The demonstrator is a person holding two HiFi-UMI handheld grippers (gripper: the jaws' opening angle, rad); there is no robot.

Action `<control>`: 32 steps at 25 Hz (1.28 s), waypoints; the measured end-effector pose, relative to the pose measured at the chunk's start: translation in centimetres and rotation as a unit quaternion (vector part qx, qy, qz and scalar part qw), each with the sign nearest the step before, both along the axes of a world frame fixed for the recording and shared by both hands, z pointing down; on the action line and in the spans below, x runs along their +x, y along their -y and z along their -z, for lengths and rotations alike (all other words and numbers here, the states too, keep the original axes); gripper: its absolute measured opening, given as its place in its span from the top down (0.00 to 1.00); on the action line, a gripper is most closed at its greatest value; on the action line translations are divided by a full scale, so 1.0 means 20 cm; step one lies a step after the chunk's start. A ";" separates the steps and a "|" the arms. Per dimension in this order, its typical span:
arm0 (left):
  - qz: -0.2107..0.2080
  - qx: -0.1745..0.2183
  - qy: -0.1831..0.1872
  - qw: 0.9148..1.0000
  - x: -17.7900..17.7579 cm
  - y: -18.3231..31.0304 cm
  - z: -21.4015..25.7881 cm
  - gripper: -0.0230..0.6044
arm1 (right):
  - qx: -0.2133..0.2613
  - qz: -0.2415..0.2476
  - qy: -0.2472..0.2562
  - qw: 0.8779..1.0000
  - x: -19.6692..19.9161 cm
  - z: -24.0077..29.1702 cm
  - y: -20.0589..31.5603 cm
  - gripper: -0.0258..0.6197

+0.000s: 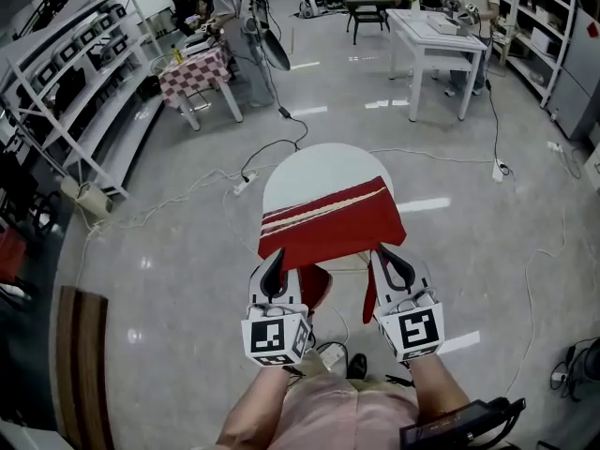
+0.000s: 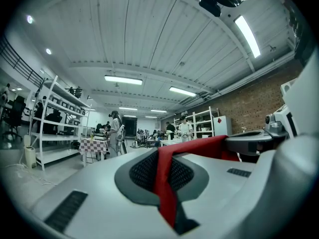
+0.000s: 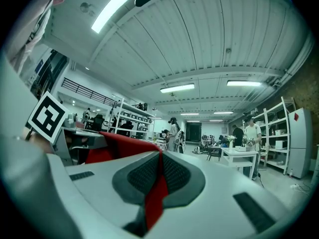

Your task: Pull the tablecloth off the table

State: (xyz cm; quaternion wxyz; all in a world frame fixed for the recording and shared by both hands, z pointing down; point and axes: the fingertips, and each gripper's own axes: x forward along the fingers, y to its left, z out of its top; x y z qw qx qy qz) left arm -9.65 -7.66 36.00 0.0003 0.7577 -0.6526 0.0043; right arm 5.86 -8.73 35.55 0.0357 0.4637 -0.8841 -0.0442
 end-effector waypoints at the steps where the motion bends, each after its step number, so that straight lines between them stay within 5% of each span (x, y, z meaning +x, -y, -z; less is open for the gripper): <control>1: 0.001 0.000 0.000 1.000 0.01 0.00 0.01 0.90 | 0.001 0.002 0.002 1.000 0.01 0.00 0.00 0.92; 32: -0.011 0.032 -0.021 0.999 0.06 -0.09 0.10 0.90 | 0.047 0.000 0.010 0.999 0.06 0.10 -0.10 0.92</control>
